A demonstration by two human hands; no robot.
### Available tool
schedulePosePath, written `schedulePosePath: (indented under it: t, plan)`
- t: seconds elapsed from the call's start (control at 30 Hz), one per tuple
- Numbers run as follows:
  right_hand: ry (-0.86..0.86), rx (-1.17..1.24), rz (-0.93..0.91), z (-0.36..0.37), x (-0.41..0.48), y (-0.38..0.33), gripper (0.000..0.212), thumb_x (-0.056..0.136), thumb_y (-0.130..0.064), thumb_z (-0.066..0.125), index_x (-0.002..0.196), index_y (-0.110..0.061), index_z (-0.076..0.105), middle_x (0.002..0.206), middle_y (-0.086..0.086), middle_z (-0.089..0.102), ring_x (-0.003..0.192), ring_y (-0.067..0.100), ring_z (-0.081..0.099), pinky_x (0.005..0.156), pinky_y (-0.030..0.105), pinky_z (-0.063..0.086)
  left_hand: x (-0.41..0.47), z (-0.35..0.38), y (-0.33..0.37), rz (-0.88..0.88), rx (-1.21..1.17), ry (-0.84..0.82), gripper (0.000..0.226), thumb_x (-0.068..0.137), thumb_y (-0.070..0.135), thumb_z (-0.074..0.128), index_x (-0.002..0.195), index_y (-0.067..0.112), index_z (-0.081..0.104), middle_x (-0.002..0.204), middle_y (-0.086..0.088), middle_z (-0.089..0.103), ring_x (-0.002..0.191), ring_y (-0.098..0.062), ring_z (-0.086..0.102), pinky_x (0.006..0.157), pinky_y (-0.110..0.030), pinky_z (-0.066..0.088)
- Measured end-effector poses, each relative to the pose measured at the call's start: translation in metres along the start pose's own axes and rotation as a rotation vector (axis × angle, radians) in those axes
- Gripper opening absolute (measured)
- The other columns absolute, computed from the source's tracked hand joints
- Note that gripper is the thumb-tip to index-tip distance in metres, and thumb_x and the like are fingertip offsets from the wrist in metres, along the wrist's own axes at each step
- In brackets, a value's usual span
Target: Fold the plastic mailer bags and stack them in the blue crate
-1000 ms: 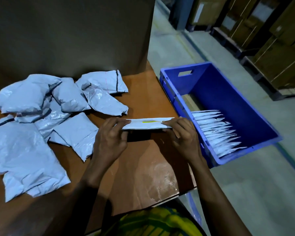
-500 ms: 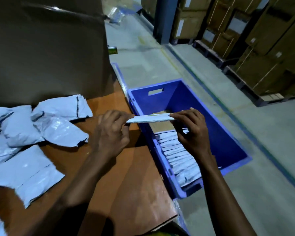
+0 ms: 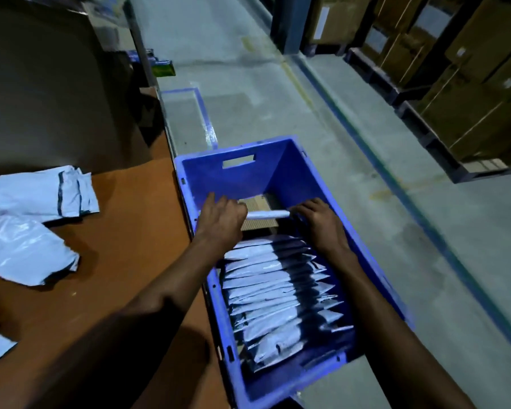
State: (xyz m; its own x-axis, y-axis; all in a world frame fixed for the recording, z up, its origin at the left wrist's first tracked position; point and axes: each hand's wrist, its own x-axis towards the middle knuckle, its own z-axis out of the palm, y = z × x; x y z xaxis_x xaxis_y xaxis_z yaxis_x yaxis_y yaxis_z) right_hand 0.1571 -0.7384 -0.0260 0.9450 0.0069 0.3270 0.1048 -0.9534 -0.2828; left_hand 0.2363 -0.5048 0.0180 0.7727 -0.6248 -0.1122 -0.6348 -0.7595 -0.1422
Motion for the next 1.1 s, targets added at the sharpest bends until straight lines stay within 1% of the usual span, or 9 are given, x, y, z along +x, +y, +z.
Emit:
schedulePosePath:
  t: [0.07, 0.13, 0.2, 0.33, 0.5, 0.6, 0.77, 0.9, 1.1]
  plan:
    - [-0.148, -0.023, 0.054, 0.018, 0.004, 0.008, 0.018, 0.084, -0.015, 0.072, 0.101, -0.015, 0.079, 0.091, 0.009, 0.073, 0.089, 0.037, 0.065, 0.065, 0.041, 0.054, 0.012, 0.013, 0.008, -0.007, -0.008, -0.153, 0.027, 0.097, 0.018, 0.055, 0.124, 0.016, 0.057, 0.122, -0.009, 0.064, 0.116, -0.032, 0.060, 0.100, -0.041, 0.041]
    - [-0.283, -0.002, 0.101, 0.027, 0.005, 0.008, 0.028, 0.085, -0.013, 0.063, 0.107, -0.013, 0.081, 0.097, 0.014, 0.073, 0.096, 0.040, 0.066, 0.069, 0.044, 0.055, 0.019, 0.031, 0.016, -0.012, -0.009, -0.275, 0.031, 0.100, 0.015, 0.051, 0.131, 0.014, 0.053, 0.131, -0.011, 0.058, 0.123, -0.031, 0.058, 0.098, -0.038, 0.044]
    - [-0.421, -0.011, 0.174, 0.033, 0.005, 0.009, 0.032, 0.090, -0.009, 0.059, 0.115, -0.013, 0.079, 0.105, 0.020, 0.071, 0.102, 0.043, 0.065, 0.077, 0.045, 0.054, 0.023, 0.048, 0.022, -0.047, -0.037, -0.374, 0.036, 0.100, 0.015, 0.051, 0.136, 0.014, 0.051, 0.137, -0.010, 0.055, 0.129, -0.030, 0.056, 0.102, -0.039, 0.044]
    - [-0.607, 0.076, 0.259, 0.047, 0.004, 0.023, 0.033, 0.088, -0.017, 0.075, 0.121, -0.021, 0.077, 0.111, 0.019, 0.075, 0.106, 0.037, 0.071, 0.085, 0.042, 0.056, 0.035, 0.065, 0.017, -0.161, -0.295, -0.503, 0.051, 0.095, 0.021, 0.056, 0.146, 0.018, 0.048, 0.149, -0.011, 0.050, 0.139, -0.032, 0.047, 0.114, -0.045, 0.038]
    - [-0.615, 0.252, 0.349, 0.053, 0.005, 0.018, 0.053, 0.089, -0.055, 0.075, 0.130, -0.021, 0.068, 0.123, 0.010, 0.072, 0.113, 0.028, 0.068, 0.090, 0.040, 0.056, 0.048, 0.072, 0.013, -0.182, -0.430, -0.622, 0.061, 0.099, 0.023, 0.049, 0.158, 0.022, 0.034, 0.160, -0.009, 0.042, 0.144, -0.033, 0.042, 0.115, -0.048, 0.038]
    - [-0.674, 0.235, 0.296, 0.063, 0.001, 0.011, 0.073, 0.089, -0.075, 0.054, 0.146, -0.030, 0.054, 0.141, 0.007, 0.063, 0.129, 0.029, 0.058, 0.103, 0.043, 0.050, 0.046, 0.077, 0.017, -0.165, -0.396, -0.666, 0.063, 0.099, 0.024, 0.049, 0.159, 0.024, 0.032, 0.160, -0.009, 0.041, 0.145, -0.033, 0.040, 0.115, -0.049, 0.038]
    - [-0.677, 0.189, 0.260, 0.067, -0.003, 0.010, 0.054, 0.101, -0.064, 0.049, 0.143, -0.032, 0.060, 0.131, 0.006, 0.068, 0.124, 0.028, 0.059, 0.102, 0.042, 0.049, 0.045, 0.078, 0.019, -0.176, -0.424, -0.726, 0.068, 0.097, 0.022, 0.049, 0.161, 0.023, 0.024, 0.159, -0.010, 0.041, 0.143, -0.034, 0.042, 0.114, -0.048, 0.038]
    - [-0.632, 0.178, 0.245, 0.064, 0.001, 0.014, 0.072, 0.092, -0.080, 0.027, 0.125, -0.033, 0.071, 0.112, 0.005, 0.073, 0.107, 0.027, 0.065, 0.091, 0.041, 0.053, 0.046, 0.081, 0.020, -0.164, -0.490, -0.780, 0.068, 0.097, 0.020, 0.050, 0.160, 0.024, 0.025, 0.157, -0.013, 0.045, 0.139, -0.035, 0.047, 0.113, -0.045, 0.041]
    - [-0.577, 0.174, 0.216, 0.067, -0.003, 0.013, 0.051, 0.102, -0.065, 0.043, 0.124, -0.030, 0.072, 0.110, 0.007, 0.070, 0.107, 0.027, 0.061, 0.096, 0.039, 0.048, 0.042, 0.073, 0.023, -0.154, -0.429, -0.692, 0.062, 0.097, 0.023, 0.051, 0.156, 0.023, 0.030, 0.152, -0.014, 0.045, 0.140, -0.035, 0.043, 0.111, -0.049, 0.036]
